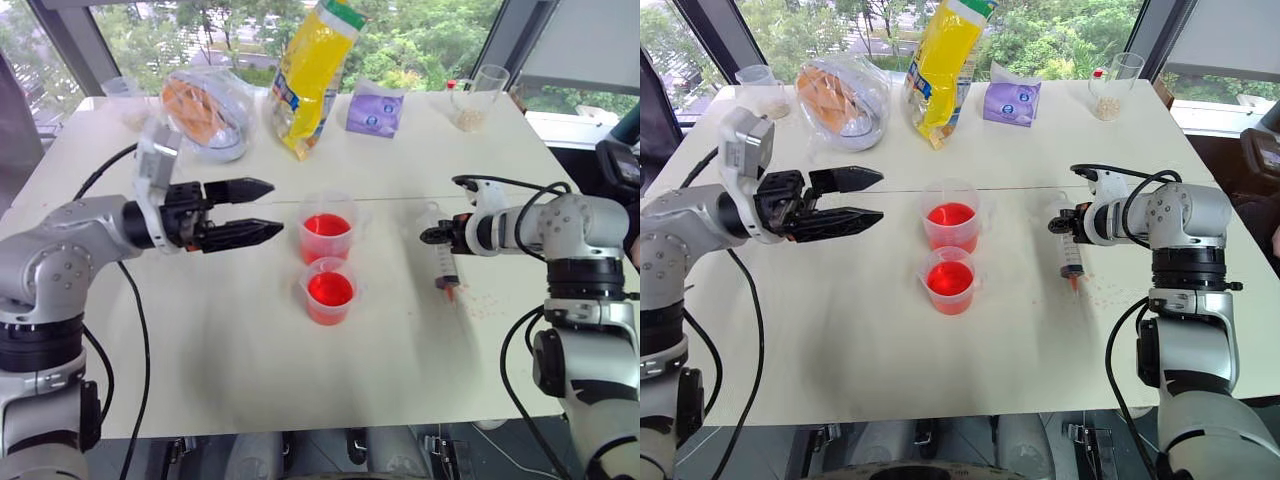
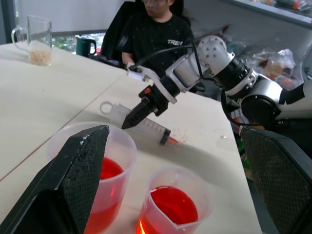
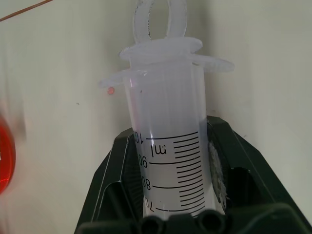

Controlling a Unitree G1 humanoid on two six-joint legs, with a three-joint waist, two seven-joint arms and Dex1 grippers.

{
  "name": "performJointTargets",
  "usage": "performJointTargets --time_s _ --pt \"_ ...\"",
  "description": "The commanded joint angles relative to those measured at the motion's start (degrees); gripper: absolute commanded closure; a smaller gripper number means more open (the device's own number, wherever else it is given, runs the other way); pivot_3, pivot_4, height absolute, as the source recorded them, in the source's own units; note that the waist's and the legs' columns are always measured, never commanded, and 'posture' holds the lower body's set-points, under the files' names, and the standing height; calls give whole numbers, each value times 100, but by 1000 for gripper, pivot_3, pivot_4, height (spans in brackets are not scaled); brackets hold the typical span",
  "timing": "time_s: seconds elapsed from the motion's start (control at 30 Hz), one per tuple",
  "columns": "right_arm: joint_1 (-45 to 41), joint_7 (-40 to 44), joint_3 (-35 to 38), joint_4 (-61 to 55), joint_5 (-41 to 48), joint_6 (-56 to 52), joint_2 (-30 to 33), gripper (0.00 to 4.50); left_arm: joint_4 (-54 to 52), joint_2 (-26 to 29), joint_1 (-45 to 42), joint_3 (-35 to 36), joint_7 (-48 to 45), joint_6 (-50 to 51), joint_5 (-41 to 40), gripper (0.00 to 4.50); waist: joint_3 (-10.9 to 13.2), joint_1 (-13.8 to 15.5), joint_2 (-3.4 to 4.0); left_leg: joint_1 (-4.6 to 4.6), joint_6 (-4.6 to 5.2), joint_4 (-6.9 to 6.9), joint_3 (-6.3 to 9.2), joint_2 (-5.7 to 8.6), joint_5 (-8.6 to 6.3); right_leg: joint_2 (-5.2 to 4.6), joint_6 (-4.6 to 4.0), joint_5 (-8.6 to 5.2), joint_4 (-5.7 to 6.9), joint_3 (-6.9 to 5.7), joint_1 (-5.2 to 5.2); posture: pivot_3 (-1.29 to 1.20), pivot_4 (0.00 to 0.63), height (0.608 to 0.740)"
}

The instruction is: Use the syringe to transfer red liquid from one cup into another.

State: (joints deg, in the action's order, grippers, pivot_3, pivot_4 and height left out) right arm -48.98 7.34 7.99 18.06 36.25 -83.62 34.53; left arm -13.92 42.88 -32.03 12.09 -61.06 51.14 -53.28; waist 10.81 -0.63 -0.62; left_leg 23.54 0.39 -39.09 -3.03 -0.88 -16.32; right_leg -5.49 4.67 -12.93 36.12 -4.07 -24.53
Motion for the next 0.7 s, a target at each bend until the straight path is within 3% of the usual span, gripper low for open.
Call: performJointTargets --time_s 0.03,0.1,0.13,0.37,0.7 --pt "39 273 -60 -353 -123 -94 99 1171 -275 169 86 39 -50 -54 -53 0 0 -6 1 1 0 0 0 0 0 0 0 0 -1 0 0 0 150 740" --pt "27 484 -168 -629 -148 -104 233 93 -301 217 131 42 -70 -73 -59 0 1 -8 1 0 0 0 0 0 0 0 0 0 0 1 0 0 150 740" --pt "24 617 -243 -789 -162 -92 332 35 -311 256 154 32 -91 -92 -34 0 1 -9 2 0 0 0 0 0 0 0 0 0 0 0 -1 0 150 740" --pt "157 1945 -593 -2218 39 242 1514 35 -421 634 476 156 -226 -220 98 0 2 -2 2 2 1 1 0 0 -1 0 2 -2 -4 0 -3 0 150 740" --pt "687 4144 -40 -4012 1202 454 3201 35 -498 1144 714 227 -588 -288 66 0 4 2 0 1 2 1 0 -4 -3 -1 2 -5 -7 0 -4 0 150 740"
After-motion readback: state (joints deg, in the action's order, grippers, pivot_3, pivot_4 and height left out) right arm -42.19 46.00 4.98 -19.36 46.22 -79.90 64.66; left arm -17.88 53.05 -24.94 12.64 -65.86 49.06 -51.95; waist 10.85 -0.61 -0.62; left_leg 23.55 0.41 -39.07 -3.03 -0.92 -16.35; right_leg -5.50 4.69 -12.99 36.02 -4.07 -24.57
